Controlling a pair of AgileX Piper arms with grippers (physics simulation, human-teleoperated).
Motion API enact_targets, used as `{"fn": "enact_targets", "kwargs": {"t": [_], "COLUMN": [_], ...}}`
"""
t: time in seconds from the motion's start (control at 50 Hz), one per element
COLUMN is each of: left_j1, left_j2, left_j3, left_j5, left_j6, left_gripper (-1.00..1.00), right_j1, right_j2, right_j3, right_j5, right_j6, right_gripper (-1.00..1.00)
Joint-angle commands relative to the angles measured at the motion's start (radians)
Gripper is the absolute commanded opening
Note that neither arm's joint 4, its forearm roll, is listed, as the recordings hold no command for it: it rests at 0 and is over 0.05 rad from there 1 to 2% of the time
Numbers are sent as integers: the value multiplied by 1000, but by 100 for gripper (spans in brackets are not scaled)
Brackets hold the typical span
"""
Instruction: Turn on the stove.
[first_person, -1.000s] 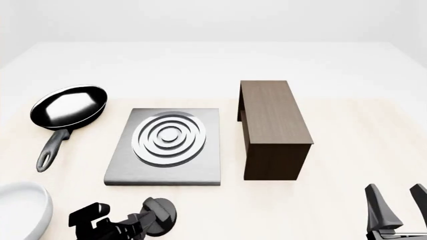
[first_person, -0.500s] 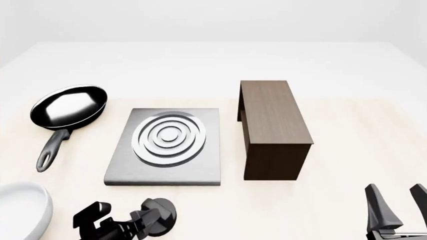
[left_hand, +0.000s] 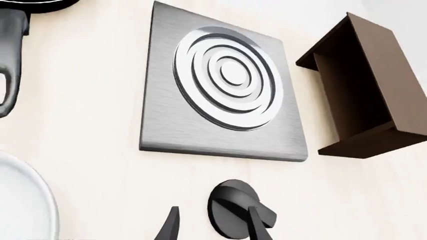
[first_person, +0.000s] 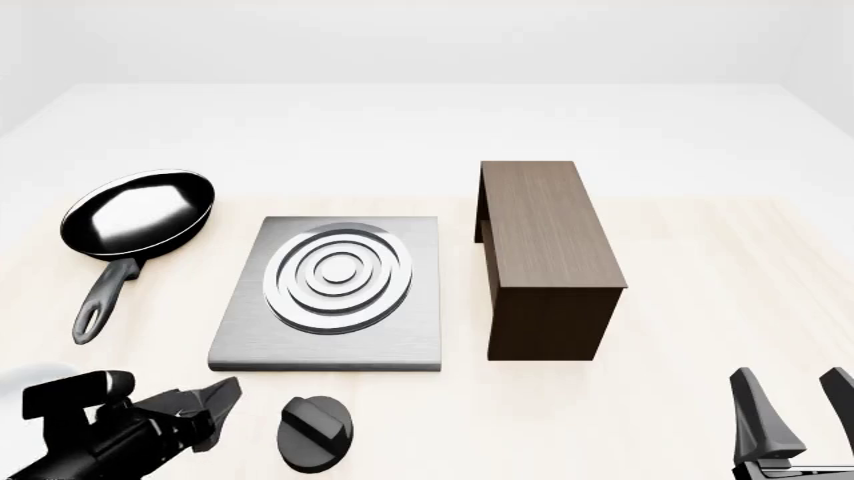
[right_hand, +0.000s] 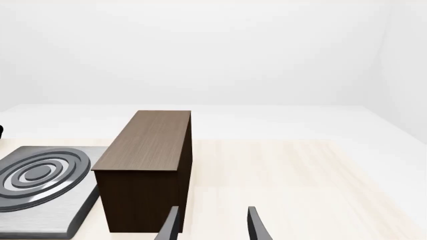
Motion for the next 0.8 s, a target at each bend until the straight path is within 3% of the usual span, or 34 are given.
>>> {"fn": "enact_targets", "kwargs": {"t": [0.02, 0.14, 0.16, 0.28, 0.36, 0.44, 0.58, 0.74, 0.8], "left_j1": [92, 156, 161, 265, 289, 328, 328, 359, 362], "left_j2": [-156, -193, -218, -269, -320, -324, -341, -382, -402], "left_j3": [-91, -136, -149, -251, -304, -331, -357, -390, -402], "left_j5": [220, 263, 283, 359, 392, 399, 415, 466, 478], "left_j6": [137, 207, 183, 288, 294, 372, 377, 439, 502], "left_gripper": [100, 100, 100, 100, 100, 100, 100, 100, 100], "right_j1": [0, 0, 0, 0, 0, 0, 0, 0, 0], "right_j2": [0, 0, 0, 0, 0, 0, 0, 0, 0], "right_j3": [0, 0, 0, 0, 0, 0, 0, 0, 0], "right_j5": [0, 0, 0, 0, 0, 0, 0, 0, 0], "right_j6": [0, 0, 0, 0, 0, 0, 0, 0, 0], "right_gripper": [100, 100, 100, 100, 100, 100, 100, 100, 100]}}
